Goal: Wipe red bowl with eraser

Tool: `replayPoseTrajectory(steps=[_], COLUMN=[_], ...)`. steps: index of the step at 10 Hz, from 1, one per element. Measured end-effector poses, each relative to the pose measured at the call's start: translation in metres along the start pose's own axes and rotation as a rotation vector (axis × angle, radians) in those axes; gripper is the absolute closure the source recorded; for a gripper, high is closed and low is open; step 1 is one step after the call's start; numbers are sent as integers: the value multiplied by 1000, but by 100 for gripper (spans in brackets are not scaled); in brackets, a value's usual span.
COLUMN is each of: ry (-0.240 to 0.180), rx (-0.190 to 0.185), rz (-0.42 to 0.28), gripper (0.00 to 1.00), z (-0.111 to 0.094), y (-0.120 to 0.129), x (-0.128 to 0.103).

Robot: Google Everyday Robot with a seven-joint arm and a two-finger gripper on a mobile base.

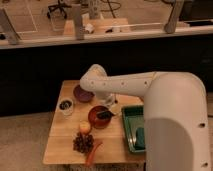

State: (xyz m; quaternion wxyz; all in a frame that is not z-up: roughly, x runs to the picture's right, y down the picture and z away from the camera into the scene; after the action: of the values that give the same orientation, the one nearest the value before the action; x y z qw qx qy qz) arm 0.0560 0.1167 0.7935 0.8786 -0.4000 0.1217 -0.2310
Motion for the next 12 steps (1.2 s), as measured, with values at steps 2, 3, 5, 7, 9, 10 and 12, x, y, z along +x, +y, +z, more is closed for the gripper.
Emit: replayPoseTrajectory(steps=[2,3,5,7,9,10,12], ry=[24,38,43,31,-2,-11,-17], rx=[5,12,23,25,22,23,19], rz=[-2,-10,-37,-69,-100,-110,-126], gripper=[100,100,100,100,100,100,100], z=[-4,-9,-16,-19,-19,-19,-17], y=[-14,-20,-26,-21,-8,-1,15], x=[-2,-10,-28,-43,-51,-51,-49])
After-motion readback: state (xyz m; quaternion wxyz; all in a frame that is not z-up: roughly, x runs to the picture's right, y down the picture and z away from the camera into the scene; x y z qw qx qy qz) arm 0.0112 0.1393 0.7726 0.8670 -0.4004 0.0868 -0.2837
